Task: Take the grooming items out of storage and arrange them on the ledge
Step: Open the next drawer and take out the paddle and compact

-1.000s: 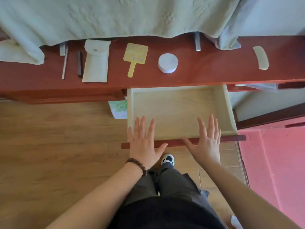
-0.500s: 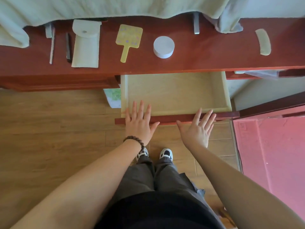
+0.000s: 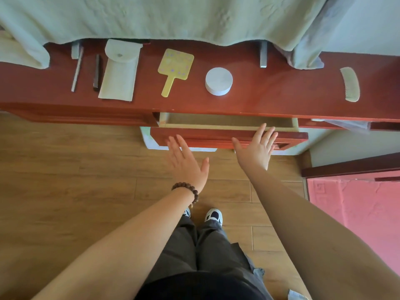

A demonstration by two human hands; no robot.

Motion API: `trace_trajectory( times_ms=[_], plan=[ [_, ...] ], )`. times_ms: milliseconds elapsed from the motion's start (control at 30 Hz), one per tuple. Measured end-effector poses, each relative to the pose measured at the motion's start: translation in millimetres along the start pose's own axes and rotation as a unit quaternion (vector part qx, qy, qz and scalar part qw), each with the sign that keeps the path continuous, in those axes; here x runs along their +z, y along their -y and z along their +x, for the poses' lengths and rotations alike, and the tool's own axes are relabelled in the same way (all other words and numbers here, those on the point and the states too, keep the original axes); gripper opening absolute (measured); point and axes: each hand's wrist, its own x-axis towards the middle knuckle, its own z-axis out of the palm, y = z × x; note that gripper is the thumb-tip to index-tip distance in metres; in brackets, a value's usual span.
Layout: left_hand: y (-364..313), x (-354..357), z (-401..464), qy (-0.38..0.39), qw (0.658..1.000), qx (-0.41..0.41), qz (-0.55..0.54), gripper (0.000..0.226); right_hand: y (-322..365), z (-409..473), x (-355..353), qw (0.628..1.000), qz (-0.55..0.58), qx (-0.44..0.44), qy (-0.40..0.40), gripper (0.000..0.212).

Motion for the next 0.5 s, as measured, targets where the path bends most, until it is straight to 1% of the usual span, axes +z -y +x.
trace_trajectory(
  times_ms=[33, 100, 167, 233, 367, 500],
  plan=[
    [-3.7, 1.8, 0.7, 0.008, 0.999, -0.023, -0.026, 0.102, -2.3, 0.5, -0.9, 0.999, 0.030, 0.008, -0.025, 0.103],
    [-12.2, 3.6, 8.2, 0.020, 0.994, -0.070, -0.085, 0.110, -7.9, -0.7, -1.2, 0.993, 0.082, 0.056, -0.063, 0.114],
    [-19.8, 6.3, 20.6, 0.025, 0.985, -0.108, -0.131, 0.118, -11.7, -0.7, 0.5, 0.986, 0.117, 0.109, -0.044, 0.123],
    [-25.6, 10.7, 31.3, 0.032, 0.980, -0.131, -0.148, 0.126, -11.1, 4.7, 3.2, 0.982, 0.138, 0.131, -0.014, 0.128],
    [-30.2, 17.1, 44.0, 0.023, 0.978, -0.139, -0.156, 0.130, -6.5, 22.7, 6.8, 0.977, 0.179, 0.113, -0.003, 0.129],
    [-26.7, 13.3, 64.3, 0.024, 0.979, -0.123, -0.163, 0.127, -8.7, 37.9, 5.8, 0.979, 0.190, 0.077, 0.014, 0.121]
  ],
)
